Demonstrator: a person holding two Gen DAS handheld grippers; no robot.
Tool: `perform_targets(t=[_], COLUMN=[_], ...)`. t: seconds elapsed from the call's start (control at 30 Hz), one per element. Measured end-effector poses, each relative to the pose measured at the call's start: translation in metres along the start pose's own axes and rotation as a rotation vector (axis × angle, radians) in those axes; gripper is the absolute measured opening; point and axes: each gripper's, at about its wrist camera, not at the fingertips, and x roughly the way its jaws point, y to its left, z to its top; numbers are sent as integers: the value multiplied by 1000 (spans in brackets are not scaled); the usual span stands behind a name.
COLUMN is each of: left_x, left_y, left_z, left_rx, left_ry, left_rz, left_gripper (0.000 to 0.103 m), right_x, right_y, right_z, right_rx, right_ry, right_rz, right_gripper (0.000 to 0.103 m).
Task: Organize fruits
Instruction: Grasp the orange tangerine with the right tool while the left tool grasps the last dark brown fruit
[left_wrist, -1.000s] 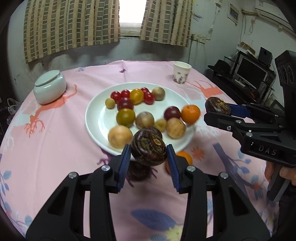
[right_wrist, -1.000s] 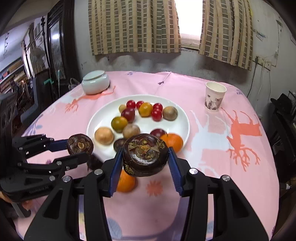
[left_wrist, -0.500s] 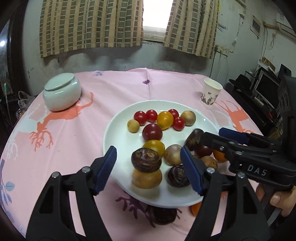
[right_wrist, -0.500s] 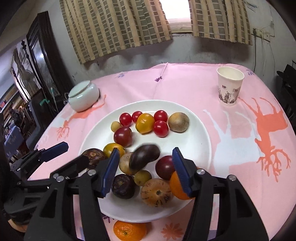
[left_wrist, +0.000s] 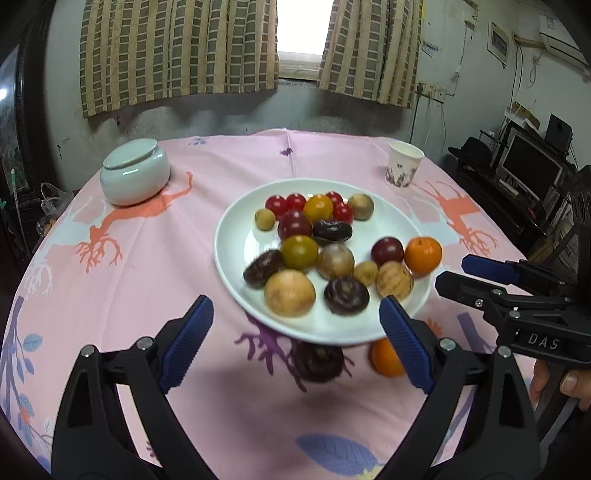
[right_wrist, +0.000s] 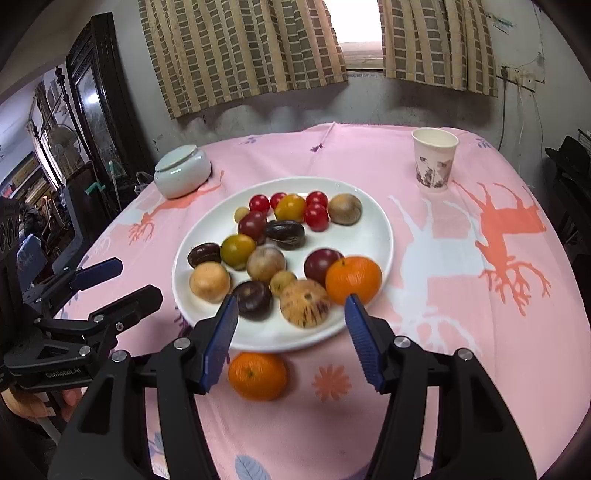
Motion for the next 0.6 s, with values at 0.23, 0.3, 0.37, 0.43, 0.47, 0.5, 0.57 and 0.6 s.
perform_targets(t=[0.23,0.3,0.37,0.43,0.47,0.5,0.57,0.6], left_x=[-10,-12,-13,-12,-12,-11,-10,-9], left_y=[2,3,5,5,6,7,9,11], left_z=[-29,-35,-39,-42,-43,-43,-45,-46], left_rx=[-10,-10,-7,-6,-4,-3,-1,-2], left_ry=[28,29,28,31,32,32,30,29], left_rz=[-13,-10,-8,-1,-2,1,11,19], left_gripper=[95,96,96,96,96,96,97,97], right_x=[-1,1,3,7,8,11,16,19], right_y=[1,2,4,6,8,12,18,20], right_z=[-25,-31,-36,-39,-41,-43,-47,-48], right_rx=[-6,-6,-9,-19,-25,-34,-56,-63], right_ry=[40,55,65,78,84,92,108,116], right_rz=[-3,-1,1,0,-2,-5,-7,-7], right_gripper=[61,61,61,61,61,61,61,61])
